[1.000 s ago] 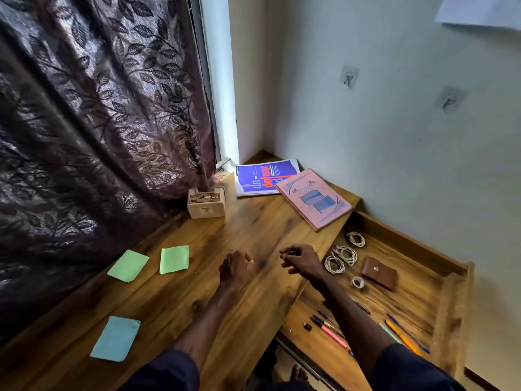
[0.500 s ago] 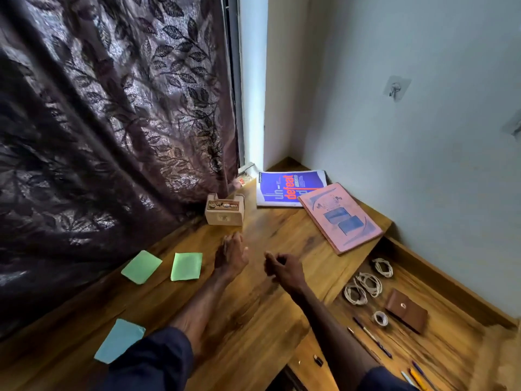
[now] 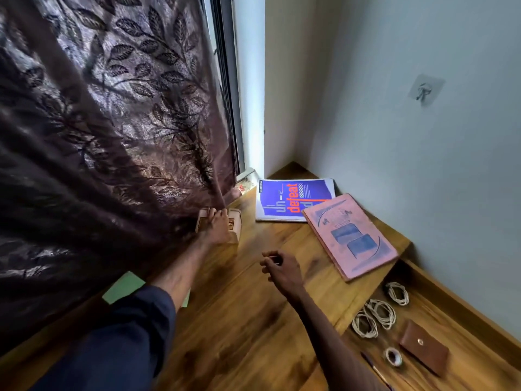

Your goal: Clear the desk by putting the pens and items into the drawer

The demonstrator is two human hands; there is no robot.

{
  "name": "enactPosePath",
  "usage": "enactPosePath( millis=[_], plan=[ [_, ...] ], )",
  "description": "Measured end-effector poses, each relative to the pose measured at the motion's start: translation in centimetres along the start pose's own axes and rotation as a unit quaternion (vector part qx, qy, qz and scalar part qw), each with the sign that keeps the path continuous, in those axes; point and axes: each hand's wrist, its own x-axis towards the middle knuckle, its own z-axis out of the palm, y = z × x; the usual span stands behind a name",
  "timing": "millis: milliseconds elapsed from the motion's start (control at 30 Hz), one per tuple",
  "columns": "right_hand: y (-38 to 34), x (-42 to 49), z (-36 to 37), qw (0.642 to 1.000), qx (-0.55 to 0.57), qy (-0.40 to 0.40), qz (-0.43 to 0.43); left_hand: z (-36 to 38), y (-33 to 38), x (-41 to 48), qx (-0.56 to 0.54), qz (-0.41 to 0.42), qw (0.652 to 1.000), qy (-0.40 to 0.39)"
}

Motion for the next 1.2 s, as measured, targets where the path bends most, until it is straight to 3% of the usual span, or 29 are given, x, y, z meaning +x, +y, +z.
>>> enactPosePath(
  millis=[67, 233, 333, 733, 800, 933, 1033, 1200],
  plan=[
    [0.7, 0.2, -0.4, 1.000, 0.007, 0.005, 0.016, 0.8, -0.7, 0.7, 0.015, -0.039, 0.999, -0.027],
    [2.0, -0.3, -0.4, 0.998, 0.024, 0.008, 0.057, -2.0, 2.2, -2.2, 0.038, 0.035, 0.998, 0.026],
    [1.9, -0.9, 0.1, 0.998, 0.012, -0.006, 0.067, -0.5, 0.2, -4.0, 0.031, 0.083, 0.995, 0.037],
    [5.3, -1.9, 3.3, 0.980, -0.164, -0.009, 0.109, 9.2, 2.5, -15.1, -0.008, 0.207, 0.974, 0.096],
    [4.6, -3.2, 3.4, 0.977, -0.191, 0.022, 0.092, 10.5, 2.0, -15.2, -0.034, 0.190, 0.974, 0.115],
    [3.2, -4.9, 3.8, 0.960, -0.255, 0.100, -0.053, 10.0, 0.7, -17.5, -0.109, 0.176, 0.963, 0.172],
    [1.7, -5.0, 5.3, 0.933, -0.342, 0.061, -0.089, 9.4, -0.3, -19.1, -0.141, 0.134, 0.960, 0.204],
    [-0.6, -5.0, 6.3, 0.887, -0.456, 0.006, -0.068, 9.6, -1.4, -20.6, -0.189, 0.084, 0.949, 0.239]
  ],
)
